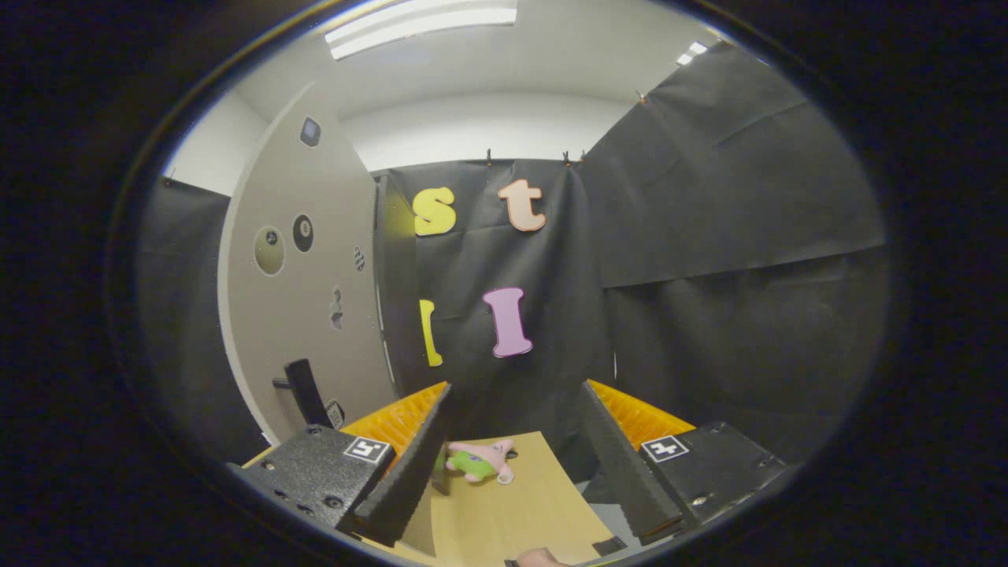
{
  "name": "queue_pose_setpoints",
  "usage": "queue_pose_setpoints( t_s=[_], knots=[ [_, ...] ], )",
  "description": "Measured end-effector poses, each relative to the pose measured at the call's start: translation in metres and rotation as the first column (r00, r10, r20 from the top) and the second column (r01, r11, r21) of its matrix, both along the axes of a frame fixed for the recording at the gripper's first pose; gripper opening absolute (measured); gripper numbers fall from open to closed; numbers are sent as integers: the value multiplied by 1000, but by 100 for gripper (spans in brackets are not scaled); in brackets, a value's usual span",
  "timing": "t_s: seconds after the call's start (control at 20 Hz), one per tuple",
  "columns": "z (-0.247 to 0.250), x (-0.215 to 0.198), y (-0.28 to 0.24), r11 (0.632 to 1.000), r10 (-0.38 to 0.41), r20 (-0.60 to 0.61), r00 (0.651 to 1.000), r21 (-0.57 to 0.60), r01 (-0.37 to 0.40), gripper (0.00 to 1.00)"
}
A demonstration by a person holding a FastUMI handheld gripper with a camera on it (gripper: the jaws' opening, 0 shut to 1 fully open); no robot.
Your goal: Open the shoe cabinet door, grab the shoes and put them into the shoe cabinet, then close the shoe cabinet door.
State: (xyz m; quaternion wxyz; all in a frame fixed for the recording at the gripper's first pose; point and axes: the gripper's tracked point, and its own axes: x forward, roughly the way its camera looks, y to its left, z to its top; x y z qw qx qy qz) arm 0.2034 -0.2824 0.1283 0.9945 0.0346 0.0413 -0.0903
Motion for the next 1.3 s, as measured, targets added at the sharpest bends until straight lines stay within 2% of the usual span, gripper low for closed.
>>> queue_pose_setpoints(
  t_s=[0.2, 0.25, 0.4, 0.45, 0.5, 0.6, 0.75, 0.8, 0.85, 0.9, 1.15, 1.3],
  knots=[
    [-20, 17, 13, 996, 60, 3, 998, 63, -60, 100],
    [-19, 20, 10, 997, 45, 5, 999, 57, -45, 100],
    [-25, 19, -8, 996, -87, -9, 996, -20, 87, 100],
    [-30, 22, -2, 995, -90, -23, 996, -52, 89, 100],
    [-36, 26, 7, 994, -79, -42, 996, -73, 76, 100],
    [-49, 36, 37, 996, -2, -83, 997, -87, -5, 100],
    [-56, 45, 97, 978, 186, -102, 977, -71, -194, 99],
    [-50, 38, 96, 978, 166, -83, 983, -113, -175, 99],
    [-44, 33, 96, 973, 160, -80, 984, -153, -171, 92],
    [-44, 33, 100, 970, 159, -78, 984, -174, -171, 89],
    [-57, 33, 143, 971, 206, -126, 970, -97, -219, 90],
    [-57, 35, 165, 971, 211, -122, 970, -89, -223, 90]
  ],
)
